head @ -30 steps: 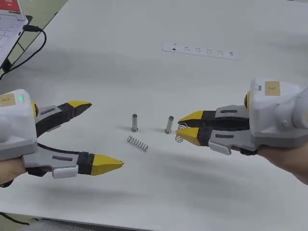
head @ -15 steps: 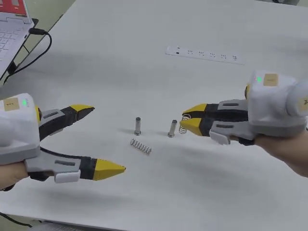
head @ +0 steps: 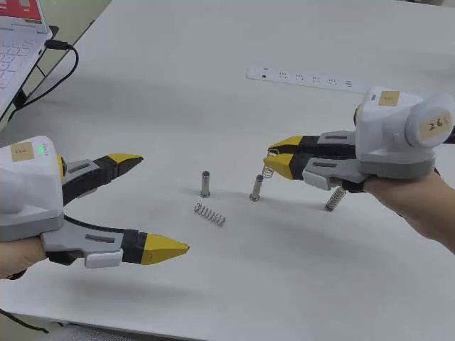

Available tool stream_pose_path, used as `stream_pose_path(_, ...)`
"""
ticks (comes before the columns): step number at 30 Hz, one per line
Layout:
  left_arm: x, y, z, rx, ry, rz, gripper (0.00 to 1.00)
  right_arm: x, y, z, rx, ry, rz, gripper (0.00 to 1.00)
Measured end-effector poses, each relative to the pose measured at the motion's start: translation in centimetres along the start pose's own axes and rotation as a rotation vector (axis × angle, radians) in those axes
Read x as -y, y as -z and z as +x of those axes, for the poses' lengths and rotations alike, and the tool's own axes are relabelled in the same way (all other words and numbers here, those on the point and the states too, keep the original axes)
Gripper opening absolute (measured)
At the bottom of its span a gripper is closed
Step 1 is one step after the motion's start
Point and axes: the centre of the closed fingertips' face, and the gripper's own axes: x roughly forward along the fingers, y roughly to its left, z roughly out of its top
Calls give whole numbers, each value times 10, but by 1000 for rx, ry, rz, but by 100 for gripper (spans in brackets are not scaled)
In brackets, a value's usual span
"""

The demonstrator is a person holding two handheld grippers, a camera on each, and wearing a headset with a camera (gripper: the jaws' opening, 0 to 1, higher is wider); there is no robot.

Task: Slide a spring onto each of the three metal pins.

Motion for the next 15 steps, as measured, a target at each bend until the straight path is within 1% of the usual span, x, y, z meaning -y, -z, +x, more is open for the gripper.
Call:
stream_pose_path(5, -1, 0, 0, 1, -5, 0, 98, 1, 3, 3, -7, -1, 10, 7)
stream_pose_path(7, -3, -1, -2, 4, -9, 1, 98, 3, 4, 5, -9, 6, 17, 7)
stream_pose_path(10, -4, -1, -3, 9, -12, -4, 98, 5, 6, 6, -8, 10, 38, 7)
stream_pose_path(15, -5, -1, -3, 8, -16, -9, 98, 5, 8, 8, -13, 8, 36, 7)
